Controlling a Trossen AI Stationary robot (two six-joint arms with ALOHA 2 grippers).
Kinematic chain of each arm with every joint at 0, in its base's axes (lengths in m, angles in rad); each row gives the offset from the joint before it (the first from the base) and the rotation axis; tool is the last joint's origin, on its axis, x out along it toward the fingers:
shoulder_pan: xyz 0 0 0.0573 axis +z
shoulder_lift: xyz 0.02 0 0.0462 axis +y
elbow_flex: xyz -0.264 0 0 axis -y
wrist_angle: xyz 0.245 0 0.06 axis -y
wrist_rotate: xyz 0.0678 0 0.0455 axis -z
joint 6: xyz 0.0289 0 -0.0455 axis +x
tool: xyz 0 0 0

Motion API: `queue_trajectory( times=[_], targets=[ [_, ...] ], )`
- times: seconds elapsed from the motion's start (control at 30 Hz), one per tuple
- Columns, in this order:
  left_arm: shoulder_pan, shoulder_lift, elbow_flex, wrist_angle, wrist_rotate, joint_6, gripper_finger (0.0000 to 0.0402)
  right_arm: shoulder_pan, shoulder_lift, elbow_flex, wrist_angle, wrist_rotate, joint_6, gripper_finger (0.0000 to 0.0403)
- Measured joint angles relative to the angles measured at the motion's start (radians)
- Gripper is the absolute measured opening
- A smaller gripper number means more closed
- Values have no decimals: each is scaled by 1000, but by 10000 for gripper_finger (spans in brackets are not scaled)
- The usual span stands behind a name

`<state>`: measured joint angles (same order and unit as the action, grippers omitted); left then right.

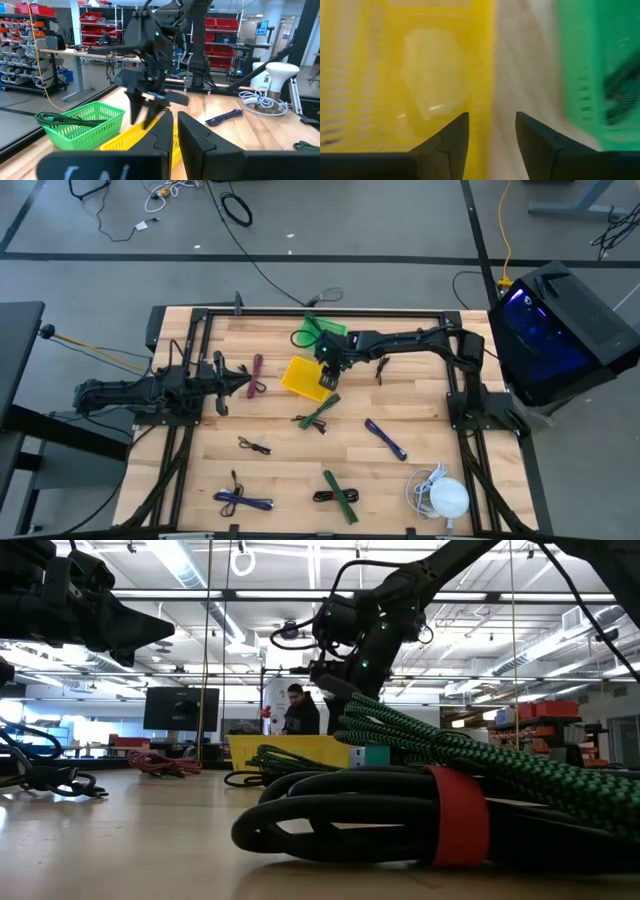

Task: Pick & Place USB Port
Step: Adjust the baskets

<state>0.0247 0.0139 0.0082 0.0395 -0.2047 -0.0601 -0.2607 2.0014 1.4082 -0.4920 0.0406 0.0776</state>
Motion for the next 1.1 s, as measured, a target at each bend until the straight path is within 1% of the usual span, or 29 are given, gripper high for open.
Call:
queue_trajectory(
  times=[0.07,0.3,0.5,0.8,0.87,1.0,1.1],
  targets=[
    [0,0,0,0,0,0,30,-7,0,0,8,33,-3,162],
    [0,0,0,0,0,1,30,-57,0,0,37,42,5,162],
    [0,0,0,0,0,2,30,-96,0,0,37,81,8,162],
    [0,0,0,-1,0,3,30,-142,0,0,38,81,1,162],
    [0,0,0,-1,0,3,30,-146,0,0,37,59,2,162],
    [0,0,0,-1,0,0,30,-135,0,0,36,-20,-9,162],
    [0,0,0,-1,0,0,30,-117,-2,0,37,-34,-30,162]
  ],
)
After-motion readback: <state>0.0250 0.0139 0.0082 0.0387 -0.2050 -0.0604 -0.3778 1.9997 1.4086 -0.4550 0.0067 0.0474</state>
